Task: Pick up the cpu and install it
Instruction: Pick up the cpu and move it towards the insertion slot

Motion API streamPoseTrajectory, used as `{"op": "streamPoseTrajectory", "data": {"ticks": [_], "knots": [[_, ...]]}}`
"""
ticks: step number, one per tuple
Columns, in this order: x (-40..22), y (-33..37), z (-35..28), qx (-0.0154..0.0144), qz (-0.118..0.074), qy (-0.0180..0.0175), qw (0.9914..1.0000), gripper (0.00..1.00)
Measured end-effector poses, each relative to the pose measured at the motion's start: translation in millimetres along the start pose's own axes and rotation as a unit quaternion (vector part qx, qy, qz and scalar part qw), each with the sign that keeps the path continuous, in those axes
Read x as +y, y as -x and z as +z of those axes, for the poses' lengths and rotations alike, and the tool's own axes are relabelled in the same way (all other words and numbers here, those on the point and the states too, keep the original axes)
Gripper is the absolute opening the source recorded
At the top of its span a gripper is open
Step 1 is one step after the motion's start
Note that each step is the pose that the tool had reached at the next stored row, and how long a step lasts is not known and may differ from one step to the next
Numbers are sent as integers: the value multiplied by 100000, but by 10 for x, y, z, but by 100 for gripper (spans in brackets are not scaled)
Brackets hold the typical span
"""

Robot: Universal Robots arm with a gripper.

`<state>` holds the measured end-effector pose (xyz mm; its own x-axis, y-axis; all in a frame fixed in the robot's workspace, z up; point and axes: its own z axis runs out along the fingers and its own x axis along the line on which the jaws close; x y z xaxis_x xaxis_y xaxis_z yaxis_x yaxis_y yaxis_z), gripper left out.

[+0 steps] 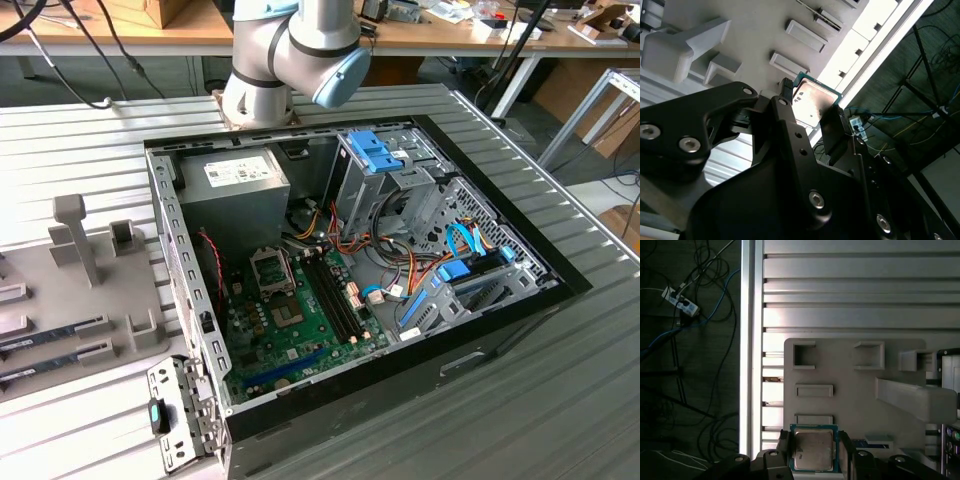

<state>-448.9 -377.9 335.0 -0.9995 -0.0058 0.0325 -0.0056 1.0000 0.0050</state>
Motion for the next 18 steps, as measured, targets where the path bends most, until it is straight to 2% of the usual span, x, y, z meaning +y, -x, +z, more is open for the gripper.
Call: {"op": "streamPoseTrajectory", "data": {"ticks": [18], "knots": [[0,-1,-43,3,0,0,100000,47]]}}
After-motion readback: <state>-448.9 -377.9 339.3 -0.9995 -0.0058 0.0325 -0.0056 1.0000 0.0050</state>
